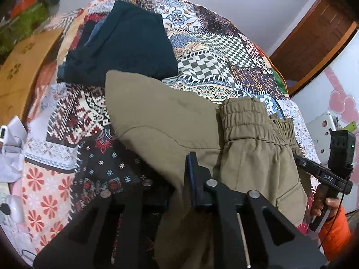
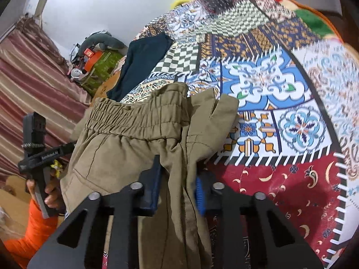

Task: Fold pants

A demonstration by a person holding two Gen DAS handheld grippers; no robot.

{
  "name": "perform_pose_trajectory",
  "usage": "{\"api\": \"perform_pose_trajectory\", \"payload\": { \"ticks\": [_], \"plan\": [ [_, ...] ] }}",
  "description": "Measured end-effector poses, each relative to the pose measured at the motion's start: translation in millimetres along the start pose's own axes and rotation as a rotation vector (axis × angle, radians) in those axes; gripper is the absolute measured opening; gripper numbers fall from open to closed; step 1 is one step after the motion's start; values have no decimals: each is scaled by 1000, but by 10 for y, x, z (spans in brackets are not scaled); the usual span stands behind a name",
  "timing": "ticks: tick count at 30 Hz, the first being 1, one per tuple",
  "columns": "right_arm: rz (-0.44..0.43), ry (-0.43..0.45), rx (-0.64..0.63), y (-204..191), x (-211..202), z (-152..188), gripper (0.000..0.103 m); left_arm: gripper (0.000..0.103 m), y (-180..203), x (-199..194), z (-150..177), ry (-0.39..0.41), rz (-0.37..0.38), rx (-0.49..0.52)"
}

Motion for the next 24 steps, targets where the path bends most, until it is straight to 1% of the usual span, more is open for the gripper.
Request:
{"api": "perform_pose_trajectory", "payload": {
  "ticks": [3,5,7,11,16,24],
  "plan": [
    [17,25,-26,-49,-52,-37,13,9,42,-99,-44,27,-12,18],
    [19,36,-36,-71,-83,-84,12,9,91,-173,-75,47,-30,37],
    [18,48,-53,-125,-126,-146,12,8,170,-257,-118,73,-65,74],
    [17,73,-92,-250,-171,-310,11,8,262,-462,-214,121,-89,130],
    [22,131,-143,-448,-235,-607,11,8,288,-732,-510,197,-117,161],
    [16,219,-226,-834,-247,-1152,11,8,122,-1028,-958,301,-179,166]
  ]
}}
Point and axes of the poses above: each gripper's, at about its wrist camera, not at the fingertips, and x roughly the way its jaws point, y to its right, z to its underside, the point moved 4 cm from there along x, roughly the way its jaws point, and after that the axes turned 5 degrees about z, right-handed, at the moved point
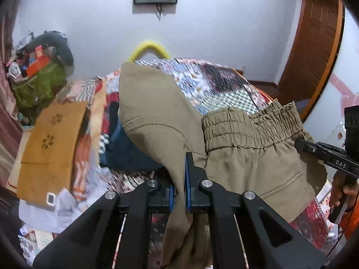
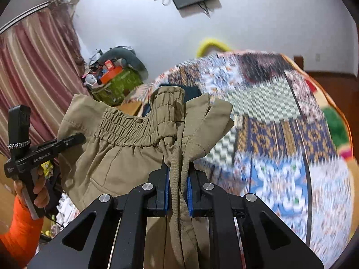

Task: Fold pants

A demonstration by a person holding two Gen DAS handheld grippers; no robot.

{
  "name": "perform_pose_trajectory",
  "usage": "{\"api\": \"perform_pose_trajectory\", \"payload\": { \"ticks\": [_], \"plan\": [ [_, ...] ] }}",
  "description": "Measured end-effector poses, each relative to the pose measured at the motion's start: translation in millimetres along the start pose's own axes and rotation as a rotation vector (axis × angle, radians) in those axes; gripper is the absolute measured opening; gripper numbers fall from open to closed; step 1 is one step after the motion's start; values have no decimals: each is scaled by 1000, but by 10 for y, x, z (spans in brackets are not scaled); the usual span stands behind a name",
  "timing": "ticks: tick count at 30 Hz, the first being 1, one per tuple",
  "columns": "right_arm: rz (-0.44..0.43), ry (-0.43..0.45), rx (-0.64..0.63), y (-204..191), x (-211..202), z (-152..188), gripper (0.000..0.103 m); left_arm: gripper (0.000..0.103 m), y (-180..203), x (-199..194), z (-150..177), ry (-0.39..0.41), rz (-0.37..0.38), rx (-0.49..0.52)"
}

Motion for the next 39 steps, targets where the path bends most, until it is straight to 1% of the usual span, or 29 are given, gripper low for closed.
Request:
{"api": "perform_pose_trajectory", "payload": {
  "ticks": [6,10,13,18,24,28,32,35,37,39],
  "plan": [
    [-8,26,-31,-112,302,-334,11,8,-324,162,-310,27,-44,-18],
    [-3,25,-46,-169,630,-538,11,8,-553,364,-487,35,-84,-27],
    [5,20,-55,-200,868,-661,11,8,-758,586,-591,31,-108,-50],
    [26,-2,-71,-190,1316,-841,11,8,-1060,1011,-663,7,-145,-83],
    [53,-51,-92,-135,1836,-894,11,8,-1344,1582,-614,-51,-183,-104],
    [89,-98,-122,-113,2188,-812,11,8,-1476,1911,-522,-92,-212,-112],
    [125,-144,-145,-81,2420,-712,11,8,-1611,2274,-362,-153,-252,-119],
    [157,-194,-156,-54,2544,-611,12,10,-1661,2414,-240,-194,-283,-108],
    [175,-196,-157,-27,2546,-580,16,12,-1679,2415,-192,-205,-279,-108],
    [189,-197,-156,-13,2508,-562,23,15,-1692,2345,-146,-212,-274,-108]
  ]
}}
Point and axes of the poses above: each gripper's, at about its wrist camera, not at the fingertips, and x roughly the way its jaws point, y to its right, z to its underside, the point moved 4 cm from there along x, roughly the way its jaws point, and after that the axes turned 5 degrees about z, right-handed, at the moved point
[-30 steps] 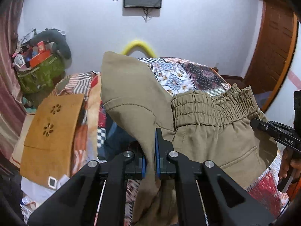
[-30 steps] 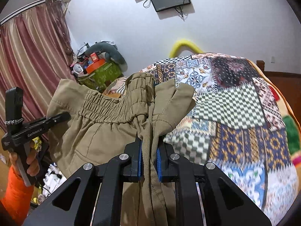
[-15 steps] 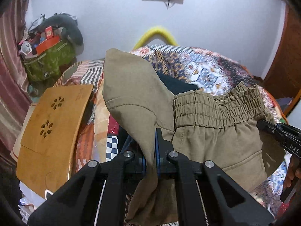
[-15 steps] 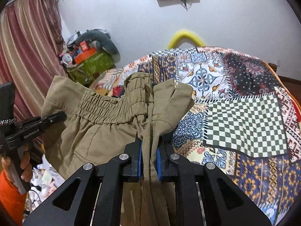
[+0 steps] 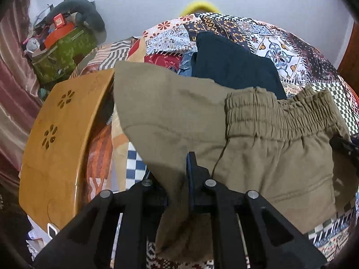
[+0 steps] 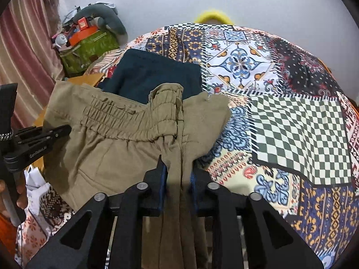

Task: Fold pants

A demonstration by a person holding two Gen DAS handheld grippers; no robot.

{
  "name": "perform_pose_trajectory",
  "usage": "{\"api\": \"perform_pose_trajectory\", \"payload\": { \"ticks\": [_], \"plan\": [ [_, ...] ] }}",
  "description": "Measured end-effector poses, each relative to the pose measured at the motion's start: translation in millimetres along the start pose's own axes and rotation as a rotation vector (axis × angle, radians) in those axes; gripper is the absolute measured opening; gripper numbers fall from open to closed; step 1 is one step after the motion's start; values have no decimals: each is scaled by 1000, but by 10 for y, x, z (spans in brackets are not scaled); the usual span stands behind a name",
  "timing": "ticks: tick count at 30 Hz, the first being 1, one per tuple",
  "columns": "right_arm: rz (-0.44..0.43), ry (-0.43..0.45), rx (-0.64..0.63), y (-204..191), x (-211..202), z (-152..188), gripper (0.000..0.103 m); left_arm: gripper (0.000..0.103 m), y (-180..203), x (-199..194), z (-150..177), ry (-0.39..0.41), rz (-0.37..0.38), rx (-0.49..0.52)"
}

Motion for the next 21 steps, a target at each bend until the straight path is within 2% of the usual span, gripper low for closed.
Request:
{"api": "perform_pose_trajectory", "payload": {
  "ticks": [5,10,14,21],
  "plan": [
    [44,10,11,70,-269,142,25,27,-44,-237,145,-24,9,-7],
    [9,77,29,83,-774,224,25,35,0,-813,285,32,27,5],
    [-22,188,17,-22,-1440,274,25,37,76,-1499,400,132,51,17],
    [-56,395,-28,-270,-2565,425,25,37,268,-2899,731,360,105,48]
  ]
}}
Point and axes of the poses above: each gripper's, at about its wrist camera, not at the fingertips, and x roughly the way its jaws point, y to its right, z to its underside, the point moved 4 cm from there along x, roughly the way its jaws point, and after that the axes turned 5 degrees about z, right-handed, at the moved point
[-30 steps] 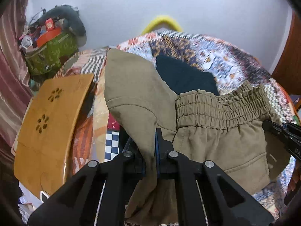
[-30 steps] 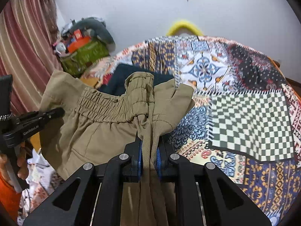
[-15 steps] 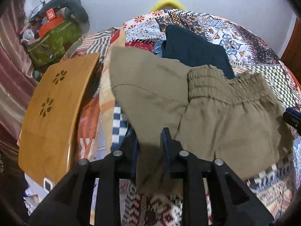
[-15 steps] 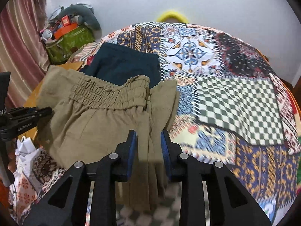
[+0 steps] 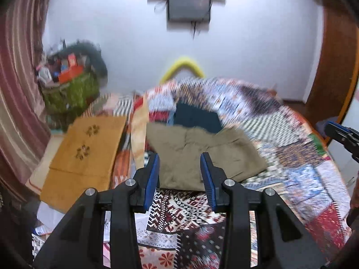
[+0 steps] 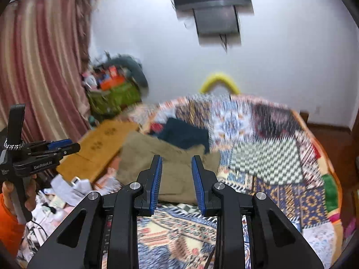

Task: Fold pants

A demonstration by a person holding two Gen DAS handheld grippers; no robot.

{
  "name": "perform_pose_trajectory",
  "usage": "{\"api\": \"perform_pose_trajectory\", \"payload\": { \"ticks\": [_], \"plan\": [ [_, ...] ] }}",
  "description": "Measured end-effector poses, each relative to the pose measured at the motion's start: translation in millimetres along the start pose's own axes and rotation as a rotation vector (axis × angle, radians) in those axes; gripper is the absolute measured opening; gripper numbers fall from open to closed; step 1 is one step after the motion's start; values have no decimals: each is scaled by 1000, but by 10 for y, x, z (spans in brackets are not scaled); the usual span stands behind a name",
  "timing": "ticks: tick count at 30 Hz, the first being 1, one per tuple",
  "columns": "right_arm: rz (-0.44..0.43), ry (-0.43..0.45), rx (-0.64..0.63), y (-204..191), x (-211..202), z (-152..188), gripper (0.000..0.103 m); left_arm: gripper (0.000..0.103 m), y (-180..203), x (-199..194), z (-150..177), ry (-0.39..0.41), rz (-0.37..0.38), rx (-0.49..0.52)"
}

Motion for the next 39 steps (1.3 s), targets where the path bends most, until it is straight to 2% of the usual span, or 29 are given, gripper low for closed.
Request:
{"api": "perform_pose_trajectory", "payload": {
  "ticks": [6,13,14,15,16,18,20,24,25,28,39],
  "plan": [
    [-37,172,-50,-362,-871,-36,25,38,339,-1077,76,181,20,48],
    [-45,294,-98,-741,-1516,131,24,40,641,-1910,276,337,41,60],
    [-39,305,-104,-770,-1574,161,26,44,676,-1984,307,353,35,63],
    [-31,315,-108,-798,-1624,177,32,47,717,-2073,346,374,29,67],
    [-22,325,-110,-827,-1673,199,37,53,733,-2113,370,383,27,68],
    [-10,343,-102,-849,-1745,227,58,61,769,-2215,435,397,33,59],
    [11,360,-86,-840,-1806,251,69,75,790,-2272,490,402,34,49],
    [50,386,-59,-798,-1843,254,99,90,812,-2333,557,417,27,42],
    [69,392,-58,-795,-1851,260,102,94,814,-2340,567,419,27,40],
    [84,381,-61,-806,-1816,264,103,100,809,-2361,587,429,30,27],
    [84,358,-58,-821,-1857,367,103,102,789,-2320,618,422,31,9]
  ]
}}
Point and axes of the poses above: each gripper's, at about its wrist camera, not at the fingertips, and x roughly the way its jaws point, y to its right, z to its underside, the point moved 4 cm from there along x, roughly the way its jaws point, and after that the axes turned 5 degrees about z, right-handed, at the moved point
